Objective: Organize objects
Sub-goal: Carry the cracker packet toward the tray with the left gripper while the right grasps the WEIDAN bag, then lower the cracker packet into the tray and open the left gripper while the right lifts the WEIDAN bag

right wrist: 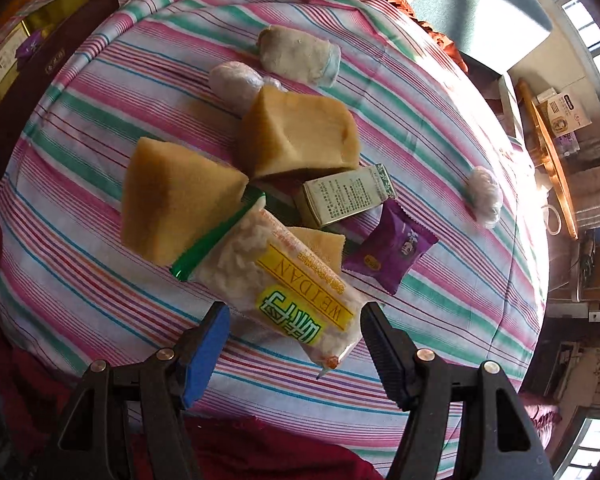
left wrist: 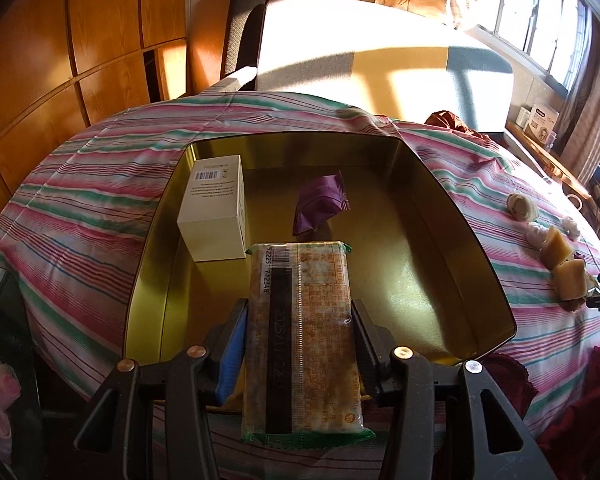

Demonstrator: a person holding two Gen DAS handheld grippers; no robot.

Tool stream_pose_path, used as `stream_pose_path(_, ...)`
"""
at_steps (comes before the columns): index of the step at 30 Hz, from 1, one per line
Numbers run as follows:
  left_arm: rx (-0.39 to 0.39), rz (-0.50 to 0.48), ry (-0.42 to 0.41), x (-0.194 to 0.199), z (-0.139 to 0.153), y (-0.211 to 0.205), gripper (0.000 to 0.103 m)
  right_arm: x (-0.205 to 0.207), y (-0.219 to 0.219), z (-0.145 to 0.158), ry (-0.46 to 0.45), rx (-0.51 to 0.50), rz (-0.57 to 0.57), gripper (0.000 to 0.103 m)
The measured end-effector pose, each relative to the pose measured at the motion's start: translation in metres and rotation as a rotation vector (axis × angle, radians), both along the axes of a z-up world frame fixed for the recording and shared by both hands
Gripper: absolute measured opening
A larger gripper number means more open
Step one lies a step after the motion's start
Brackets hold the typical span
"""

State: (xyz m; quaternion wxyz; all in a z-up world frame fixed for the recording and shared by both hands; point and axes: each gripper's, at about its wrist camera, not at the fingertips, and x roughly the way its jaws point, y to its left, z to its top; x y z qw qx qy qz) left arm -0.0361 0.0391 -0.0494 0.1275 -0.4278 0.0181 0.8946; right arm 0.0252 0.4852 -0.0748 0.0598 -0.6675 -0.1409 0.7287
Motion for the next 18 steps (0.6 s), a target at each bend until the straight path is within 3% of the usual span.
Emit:
stream_pose_path(6,-0.009,0.005,-0.009,-0.002,-0.002,-0.002,0.049,-0.018,0.009,-0.011,-0.045,-0.031,0.003,0.069)
stream_pose_path(13,-0.008,0.017,-0.021,-0.005,-0.006,-0.006,0.049,-0.019,0.019,-0.014,-0.024,-0.097,-0.033,0.068)
stream_pose_path(18,-0.006,0.017,-0.022,-0.006,-0.007,-0.005,0.049,-0.01,0.021,-0.007,0.037,-0.131,-0.089,0.051)
